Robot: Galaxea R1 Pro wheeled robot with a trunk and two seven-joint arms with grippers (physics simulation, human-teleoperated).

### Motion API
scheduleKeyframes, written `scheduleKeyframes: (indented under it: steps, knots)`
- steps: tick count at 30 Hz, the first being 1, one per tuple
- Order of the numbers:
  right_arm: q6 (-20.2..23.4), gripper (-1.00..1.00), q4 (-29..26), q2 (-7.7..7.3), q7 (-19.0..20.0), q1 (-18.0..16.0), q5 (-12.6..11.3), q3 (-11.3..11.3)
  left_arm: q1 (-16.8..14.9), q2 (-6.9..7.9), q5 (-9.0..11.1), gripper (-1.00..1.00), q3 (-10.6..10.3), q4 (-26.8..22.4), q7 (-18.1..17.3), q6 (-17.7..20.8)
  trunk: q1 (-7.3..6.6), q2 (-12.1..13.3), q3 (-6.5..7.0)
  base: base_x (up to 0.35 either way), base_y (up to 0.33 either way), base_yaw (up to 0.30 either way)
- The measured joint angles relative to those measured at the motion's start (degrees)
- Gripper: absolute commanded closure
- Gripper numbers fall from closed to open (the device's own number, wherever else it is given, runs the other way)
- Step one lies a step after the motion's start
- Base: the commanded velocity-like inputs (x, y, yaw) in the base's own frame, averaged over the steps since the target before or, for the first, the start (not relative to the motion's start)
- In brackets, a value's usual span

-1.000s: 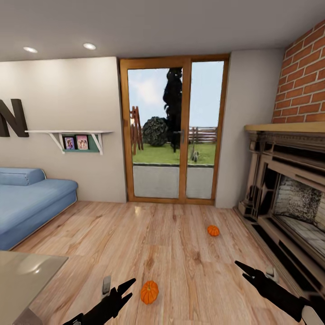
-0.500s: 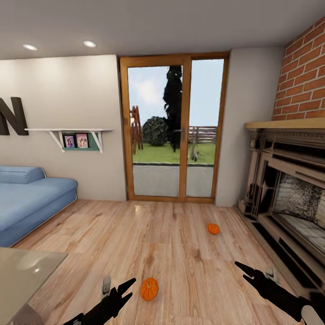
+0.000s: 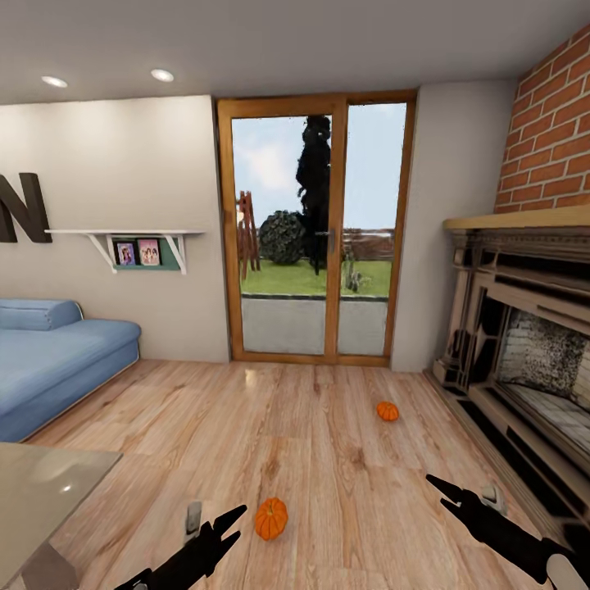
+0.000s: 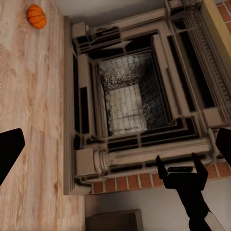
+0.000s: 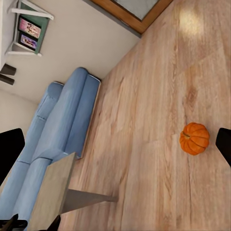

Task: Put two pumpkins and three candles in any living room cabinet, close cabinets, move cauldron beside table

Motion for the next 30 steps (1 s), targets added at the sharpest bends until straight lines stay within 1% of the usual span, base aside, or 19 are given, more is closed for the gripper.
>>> scheduleKeyframes:
  steps: [30]
  knots:
    - [0.1,-1.0,0.0,-0.07,0.0,0.0,0.0,0.0,0.0,0.0,0.1,-1.0,0.0,0.1,0.0,0.0,6.59,-12.0,-5.39,0.0,0.0,0.0]
